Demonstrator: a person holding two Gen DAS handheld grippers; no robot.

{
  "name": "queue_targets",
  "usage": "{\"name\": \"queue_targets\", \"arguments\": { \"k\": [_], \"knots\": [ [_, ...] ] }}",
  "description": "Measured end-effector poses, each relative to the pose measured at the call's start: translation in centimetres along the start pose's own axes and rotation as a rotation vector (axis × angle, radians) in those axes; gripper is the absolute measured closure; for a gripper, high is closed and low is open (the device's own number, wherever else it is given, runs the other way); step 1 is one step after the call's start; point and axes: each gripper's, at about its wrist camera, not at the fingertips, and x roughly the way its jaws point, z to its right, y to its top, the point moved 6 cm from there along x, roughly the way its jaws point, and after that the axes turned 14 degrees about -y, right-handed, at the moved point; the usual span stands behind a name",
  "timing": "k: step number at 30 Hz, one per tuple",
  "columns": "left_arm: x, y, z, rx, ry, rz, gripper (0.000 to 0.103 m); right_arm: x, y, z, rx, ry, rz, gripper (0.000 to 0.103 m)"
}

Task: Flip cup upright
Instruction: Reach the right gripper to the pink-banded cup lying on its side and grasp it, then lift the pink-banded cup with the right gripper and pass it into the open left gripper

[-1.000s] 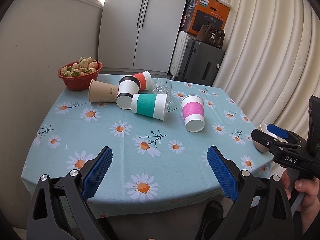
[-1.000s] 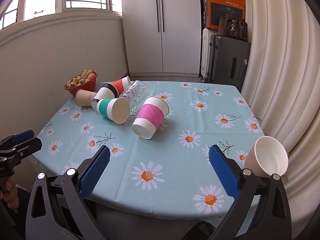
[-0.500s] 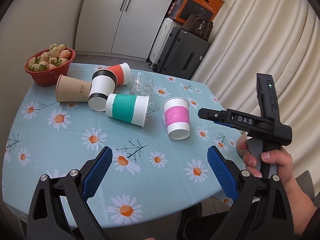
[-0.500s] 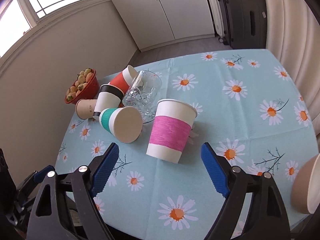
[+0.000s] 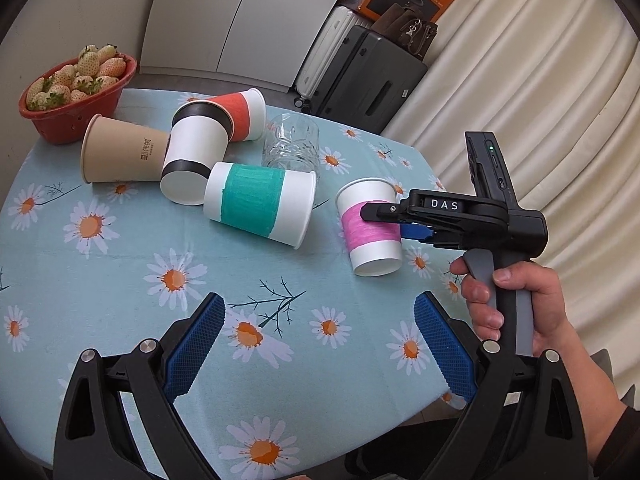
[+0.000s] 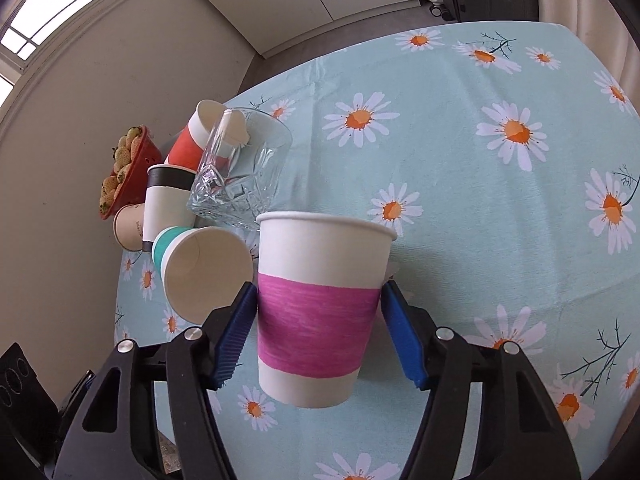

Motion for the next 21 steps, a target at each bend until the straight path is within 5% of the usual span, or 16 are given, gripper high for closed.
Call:
{"name": "queue_targets", "arguments": {
  "k": [21],
  "knots": [
    [-1.6,-0.5,2.1,-0.039,-0.064,0.008,0.01,-5.3,-4.4,-2.4,-0.052,0.083,-0.024,0.04]
  ]
}}
